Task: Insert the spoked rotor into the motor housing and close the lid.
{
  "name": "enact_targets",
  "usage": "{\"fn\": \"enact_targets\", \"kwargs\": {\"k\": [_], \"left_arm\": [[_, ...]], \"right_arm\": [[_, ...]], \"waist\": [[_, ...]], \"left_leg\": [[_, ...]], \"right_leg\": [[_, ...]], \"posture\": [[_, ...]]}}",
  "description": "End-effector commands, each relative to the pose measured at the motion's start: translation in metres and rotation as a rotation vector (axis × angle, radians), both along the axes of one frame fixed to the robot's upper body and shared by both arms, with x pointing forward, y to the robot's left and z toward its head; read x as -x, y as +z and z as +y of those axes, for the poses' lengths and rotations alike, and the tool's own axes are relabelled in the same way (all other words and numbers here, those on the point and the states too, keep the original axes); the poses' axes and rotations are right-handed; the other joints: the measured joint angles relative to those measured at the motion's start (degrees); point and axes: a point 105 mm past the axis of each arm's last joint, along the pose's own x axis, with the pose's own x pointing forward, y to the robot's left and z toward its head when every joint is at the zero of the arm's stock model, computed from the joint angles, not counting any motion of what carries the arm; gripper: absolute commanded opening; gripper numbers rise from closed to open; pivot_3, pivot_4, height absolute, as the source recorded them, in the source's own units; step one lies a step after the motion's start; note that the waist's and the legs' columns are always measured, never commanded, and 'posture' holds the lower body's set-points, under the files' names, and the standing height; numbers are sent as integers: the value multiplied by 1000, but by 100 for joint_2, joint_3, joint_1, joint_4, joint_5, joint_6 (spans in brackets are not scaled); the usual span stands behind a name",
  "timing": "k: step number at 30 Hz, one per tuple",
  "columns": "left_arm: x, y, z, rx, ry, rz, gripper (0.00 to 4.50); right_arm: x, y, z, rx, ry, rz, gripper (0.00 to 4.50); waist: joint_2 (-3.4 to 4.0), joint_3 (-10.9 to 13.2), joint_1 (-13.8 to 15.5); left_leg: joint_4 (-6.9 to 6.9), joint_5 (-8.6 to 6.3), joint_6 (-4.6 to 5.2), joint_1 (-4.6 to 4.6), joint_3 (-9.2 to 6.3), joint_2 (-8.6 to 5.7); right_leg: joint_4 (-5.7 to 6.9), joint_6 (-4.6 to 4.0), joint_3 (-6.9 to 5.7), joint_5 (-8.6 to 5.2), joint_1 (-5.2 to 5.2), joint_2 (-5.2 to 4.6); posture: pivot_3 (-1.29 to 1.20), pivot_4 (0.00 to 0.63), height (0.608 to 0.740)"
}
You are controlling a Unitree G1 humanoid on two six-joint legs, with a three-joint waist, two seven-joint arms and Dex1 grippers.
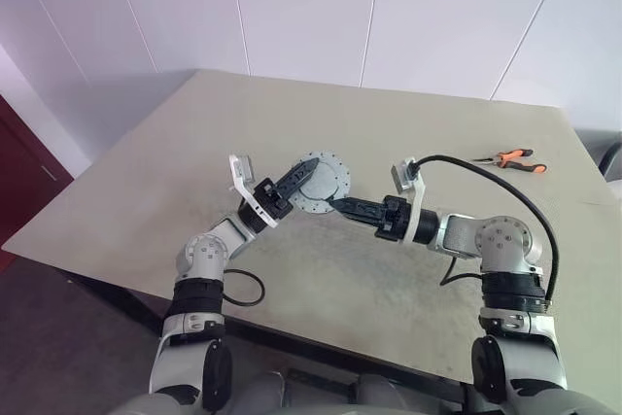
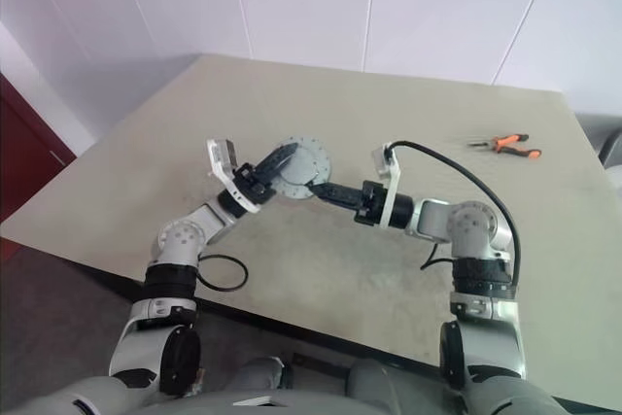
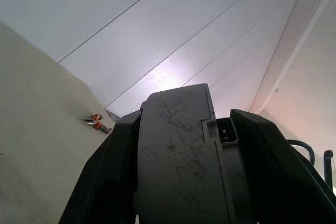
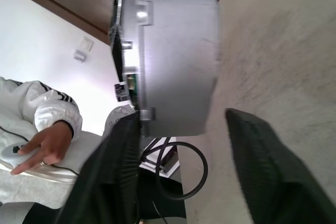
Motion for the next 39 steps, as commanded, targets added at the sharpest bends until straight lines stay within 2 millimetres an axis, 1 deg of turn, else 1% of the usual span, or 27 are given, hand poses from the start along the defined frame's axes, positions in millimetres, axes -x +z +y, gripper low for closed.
{"fn": "enact_targets", "kwargs": {"k": [1, 3, 6, 8, 11, 15, 16, 18, 20, 22, 25, 27, 30, 33, 39], "left_arm": [[-14, -4, -1, -20, 74, 37, 2274], [-22, -7, 7, 5, 125, 70, 2274], [-25, -7, 10, 16, 139, 79, 2274], [-29, -8, 15, 22, 178, 87, 2274], [-41, -9, 31, 57, 287, 114, 2274], [-55, -11, 58, 92, 449, 151, 2274], [-58, -11, 65, 102, 489, 160, 2274], [-64, -13, 87, 125, 601, 185, 2274], [-68, -15, 105, 149, 687, 210, 2274], [-68, -17, 113, 160, 726, 215, 2274], [-68, -20, 127, 173, 794, 225, 2274], [-68, -23, 135, 176, 837, 239, 2274], [-69, -29, 142, 162, 872, 266, 2274], [-70, -36, 145, 99, 900, 285, 2274], [-72, -48, 143, -39, 919, 310, 2274]], "right_arm": [[-14, 41, -2, -78, -41, -145, 3936], [-16, 40, -4, -79, -46, -140, 3936], [-17, 41, -4, -80, -46, -139, 3936], [-17, 40, -4, -80, -46, -138, 3936], [-17, 40, -5, -78, -45, -137, 3936], [-17, 39, -5, -74, -45, -138, 3936], [-17, 39, -5, -72, -45, -138, 3936], [-17, 38, -5, -69, -41, -138, 3936], [-16, 38, -4, -68, -37, -137, 3936], [-15, 37, -4, -67, -35, -136, 3936], [-15, 37, -3, -64, -32, -136, 3936], [-15, 36, -3, -63, -30, -136, 3936], [-15, 36, -3, -61, -26, -137, 3936], [-14, 36, -2, -59, -23, -137, 3936], [-15, 35, -2, -54, -21, -137, 3936]], "waist": [[1, -1, 0], [-8, -2, 11], [-8, -2, 3], [-8, -2, -8], [-7, -2, -2], [-8, -2, -5], [-8, -2, -44], [-8, -1, -131], [-14, 2, -140], [-16, 3, -103], [-22, 3, 28], [-24, 3, 33], [-24, 3, 14], [-24, 3, 9], [-24, 3, 1]], "left_leg": [[0, 0, 0, 1, 1, -1], [4, 0, 0, 5, 2, -1], [3, 0, 0, 4, 4, -1], [0, 0, 0, 3, 4, -1], [0, 1, 0, 3, 4, 0], [6, 1, -1, 3, 4, -1], [7, 1, -1, 4, 4, -1], [2, 1, -2, 13, 19, 4], [0, 2, -3, 16, 14, 9], [2, 4, -7, 13, 10, 8], [16, 4, -6, 8, 10, 2], [30, 4, -6, 4, 10, -1], [43, 3, -6, 3, 11, -2], [48, 3, -6, 4, 11, -1], [47, 3, -6, 4, 10, -1]], "right_leg": [[1, 0, 1, 0, 0, 0], [3, 0, 3, 0, 4, 1], [3, 0, 4, 1, 2, 1], [4, 0, 4, 1, 0, 1], [6, 1, 4, 1, -2, 1], [11, 1, 4, 2, 0, 1], [13, 1, 5, 2, 0, 1], [23, 0, 19, 3, -9, 9], [42, 0, 18, 3, -15, 16], [48, 0, 16, 3, -17, 16], [46, 0, 15, 3, -11, 6], [46, 1, 15, 3, -7, 5], [53, 1, 16, 4, -6, 6], [63, 0, 15, 4, -7, 12], [65, 0, 15, 5, -10, 15]], "posture": [[0, 0, 740], [0, 0, 740], [0, 0, 740], [0, 0, 740], [0, 0, 740], [0, 0, 740], [0, 0, 740], [0, 0, 740], [0, 0, 740], [0, 0, 740], [0, 0, 740], [0, 0, 740], [0, 0, 740], [0, 0, 740], [0, 0, 740]]}}
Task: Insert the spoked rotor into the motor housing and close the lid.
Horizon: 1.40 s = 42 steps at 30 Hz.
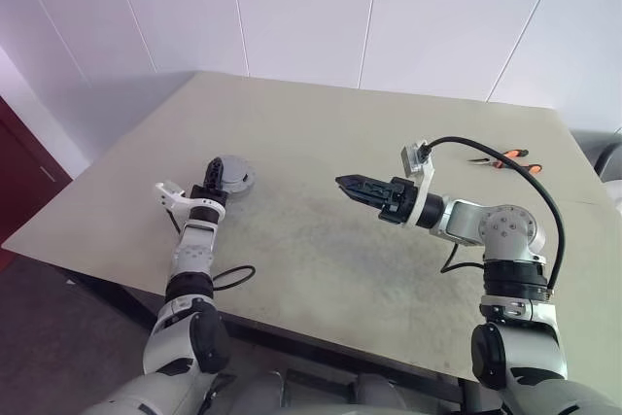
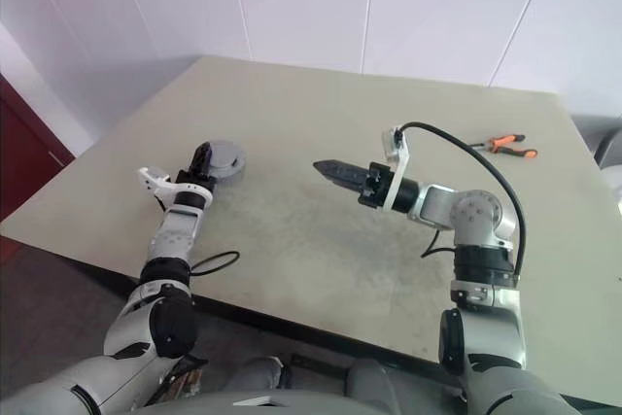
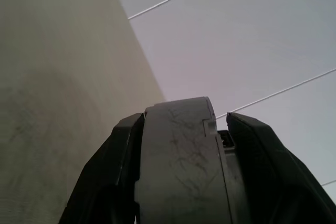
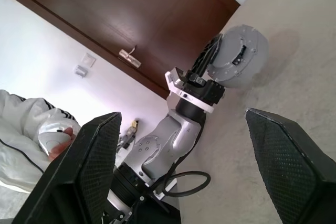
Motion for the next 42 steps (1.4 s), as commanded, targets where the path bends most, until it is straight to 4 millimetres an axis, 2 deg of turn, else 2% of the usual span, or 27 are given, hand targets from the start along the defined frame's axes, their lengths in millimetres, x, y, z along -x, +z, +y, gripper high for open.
{"fn": "enact_targets", "kwargs": {"k": [1, 15, 22, 31, 34, 36, 39, 42], "left_arm": [[-10, 23, 1, -98, -3, -43, 2274], [-11, 3, 8, -163, 33, 76, 2274], [-9, -5, 25, -183, 122, 140, 4469], [3, -12, 68, -360, 356, 267, 4469], [5, -7, 75, -454, 399, 271, 4469], [4, 9, 76, -507, 411, 190, 4469], [0, 33, 62, -610, 349, 35, 4469], [0, 42, 45, -707, 261, -57, 4469]], "right_arm": [[0, 17, 2, -12, 18, -72, 3936], [0, 16, 3, -5, 21, -75, 3936], [0, 15, 3, 2, 20, -76, 3957], [1, 13, 4, 4, 23, -76, 3957], [1, 13, 4, 4, 23, -76, 3957], [1, 13, 4, 4, 23, -78, 3957], [2, 13, 4, 1, 25, -82, 3957], [3, 14, 4, 0, 30, -86, 3957]], "waist": [[0, 0, 2], [0, 0, -6], [-1, -2, -13], [-2, -3, -58], [-2, -3, -22], [-2, -3, 20], [-4, -3, 57], [-4, -4, 60]], "left_leg": [[0, 0, 0, 0, 0, 0], [0, 0, 0, 1, 0, 0], [1, 0, 0, 10, 0, 4], [-12, -1, -2, 45, -1, 15], [-16, -1, -2, 46, -2, 18], [-16, -1, -2, 44, -4, 16], [-12, 0, -2, 40, -5, 10], [-4, -1, -3, 30, -1, 7]], "right_leg": [[0, 0, 0, 0, 0, 0], [2, 2, 0, 1, 0, 0], [6, 2, 0, 3, 6, 4], [12, -9, 12, 11, 16, 28], [12, -10, 12, 12, 14, 31], [9, -10, 11, 12, 15, 29], [-1, -10, 10, 12, 15, 22], [-4, -10, 11, 13, 18, 20]], "posture": [[0, 0, 740], [0, 0, 740], [0, 0, 740], [0, 0, 740], [0, 0, 740], [0, 0, 740], [0, 0, 740], [0, 0, 740]]}}
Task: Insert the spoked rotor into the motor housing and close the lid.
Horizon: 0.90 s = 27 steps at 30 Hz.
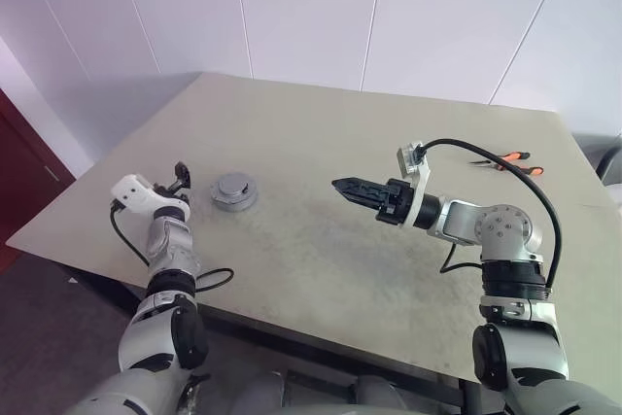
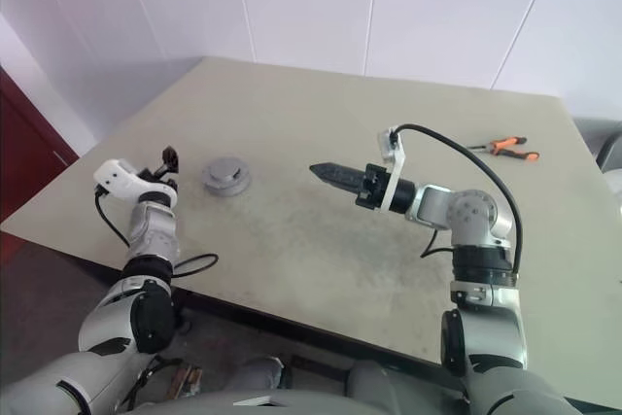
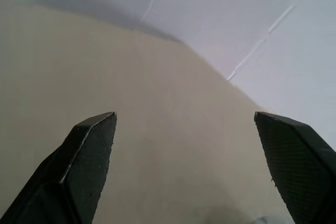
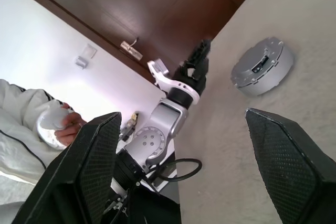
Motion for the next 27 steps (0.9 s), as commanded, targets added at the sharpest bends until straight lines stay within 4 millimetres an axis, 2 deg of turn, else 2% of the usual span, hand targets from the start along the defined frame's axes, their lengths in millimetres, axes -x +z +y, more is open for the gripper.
{"fn": "enact_targets", "kwargs": {"k": [1, 2, 3, 6, 14, 18, 22, 23, 27], "left_arm": [[-4, 30, -21, -170, -132, -105, 4469], [-4, 28, -26, -203, -165, -98, 4469], [-3, 27, -29, -223, -187, -92, 4057], [-1, 15, -39, -300, -271, -33, 3189], [1, -19, -50, -412, -360, 155, 458], [2, -33, -65, -462, -451, 232, 458], [4, -41, -69, -452, -473, 264, 458], [4, -39, -70, -451, -473, 250, 458], [8, -3, -79, -379, -520, 36, 458]], "right_arm": [[2, 15, 1, -14, 12, -69, 3957], [2, 15, 1, -13, 13, -70, 3957], [2, 15, 1, -12, 13, -70, 3957], [2, 14, 1, -8, 13, -71, 3957], [2, 12, 1, 2, 13, -72, 3957], [2, 11, 1, 6, 12, -73, 3957], [3, 11, 0, 8, 10, -75, 3957], [3, 11, 0, 8, 9, -75, 3957], [1, 14, -1, 0, -6, -100, 3957]], "waist": [[0, 0, -11], [0, 0, -24], [1, 0, -39], [1, 0, -76], [1, 0, -51], [3, -1, -32], [8, -3, 17], [9, -4, 33], [9, -2, 74]], "left_leg": [[0, 0, 0, 0, 0, 0], [0, 0, 0, 1, 0, 0], [-2, 0, 0, 1, 0, 1], [-7, 0, 0, 2, -1, 3], [-7, 0, 1, 3, -6, 4], [-6, 0, 0, 11, -6, 3], [-8, -2, -2, 49, -6, 3], [-8, -4, -5, 65, -6, 4], [-7, -12, -17, 65, -6, 6]], "right_leg": [[0, 0, 0, 0, 0, 0], [1, 0, 0, 0, 0, 1], [2, 0, 0, 0, 0, 1], [4, 0, 0, 0, -6, 2], [8, 0, -1, 0, -6, 5], [6, 0, -1, 0, -1, 3], [-1, 0, -3, -2, 29, 1], [-6, 0, -5, -4, 47, 1], [-15, -11, -5, -9, 67, 0]], "posture": [[0, 0, 740], [0, 0, 740], [0, 0, 740], [0, 0, 740], [0, 0, 740], [0, 0, 740], [0, 0, 740], [0, 0, 740], [0, 0, 740]]}}
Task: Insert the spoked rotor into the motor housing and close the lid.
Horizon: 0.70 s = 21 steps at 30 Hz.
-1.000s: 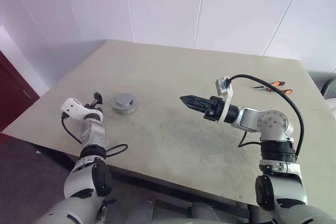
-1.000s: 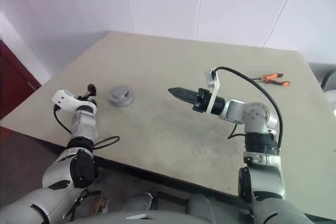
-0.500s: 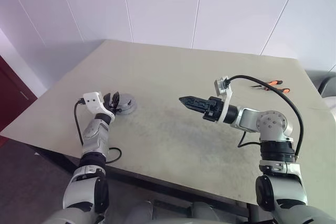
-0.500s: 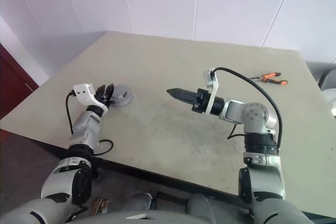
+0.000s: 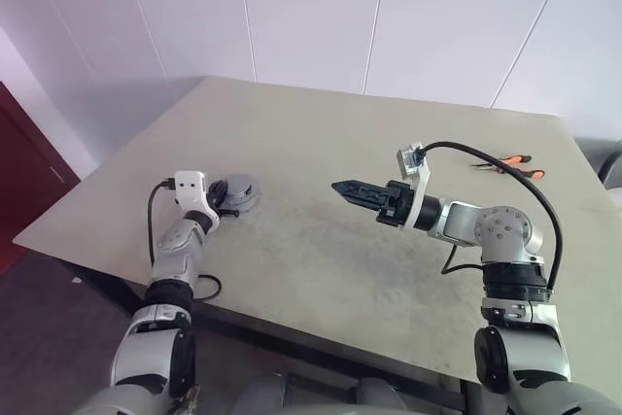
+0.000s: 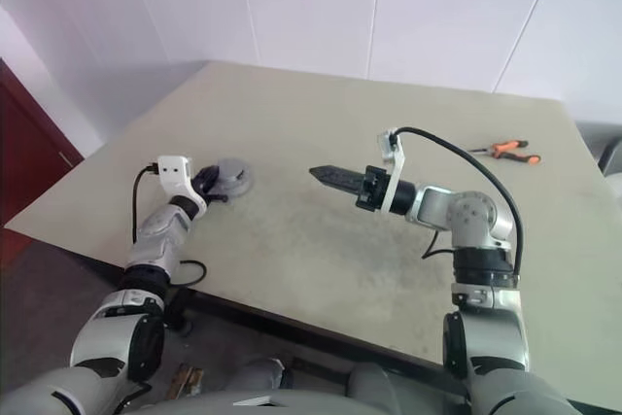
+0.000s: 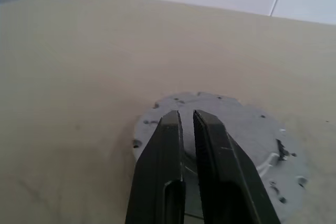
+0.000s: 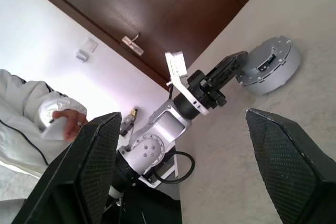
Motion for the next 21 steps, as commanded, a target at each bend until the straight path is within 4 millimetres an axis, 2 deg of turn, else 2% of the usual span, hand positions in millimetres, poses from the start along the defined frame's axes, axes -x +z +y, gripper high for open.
{"fn": "enact_targets", "kwargs": {"k": [1, 7, 10, 13, 14, 16, 21], "left_arm": [[4, 31, -12, 67, -88, -141, 458], [26, 65, -31, 0, -259, -284, 458], [40, 71, -40, -21, -339, -297, 458], [52, 70, -46, -51, -405, -291, 430], [56, 70, -49, -52, -427, -292, 819], [60, 71, -53, -53, -461, -289, 1261], [64, 76, -58, -65, -508, -297, 2946]], "right_arm": [[-2, 17, -2, -15, -14, -92, 3957], [-23, 28, -12, 53, -108, -236, 3957], [-31, -6, 13, 199, -184, -316, 3957], [-38, -12, 6, 295, -227, -409, 4473], [-39, -11, 3, 314, -237, -443, 4500], [-42, -9, -5, 340, -264, -491, 4500], [-44, -12, -18, 409, -298, -562, 4500]], "waist": [[0, 1, 7], [-1, 2, 0], [-2, -2, -57], [6, 4, -120], [9, 6, -117], [11, 7, -112], [10, 7, -124]], "left_leg": [[-1, 0, 0, -5, 0, 3], [-40, 9, 15, -14, 3, 2], [-63, 9, 14, -8, 7, 6], [-73, 9, 14, -6, 4, 10], [-71, 9, 14, -10, 5, 8], [-62, 10, 15, -14, 6, 2], [-55, 8, 12, -3, 3, 2]], "right_leg": [[-5, -1, 0, 0, -3, -1], [-32, 9, 3, 8, -19, -3], [-47, 9, 3, 8, -18, 1], [-48, 9, 2, 8, -22, 4], [-48, 9, 3, 8, -23, 2], [-54, 8, 4, 8, -21, -2], [-69, -8, 1, 3, 4, -1]], "posture": [[0, 0, 740], [0, 0, 740], [0, 0, 740], [0, 0, 740], [0, 0, 740], [0, 0, 740], [0, 0, 740]]}}
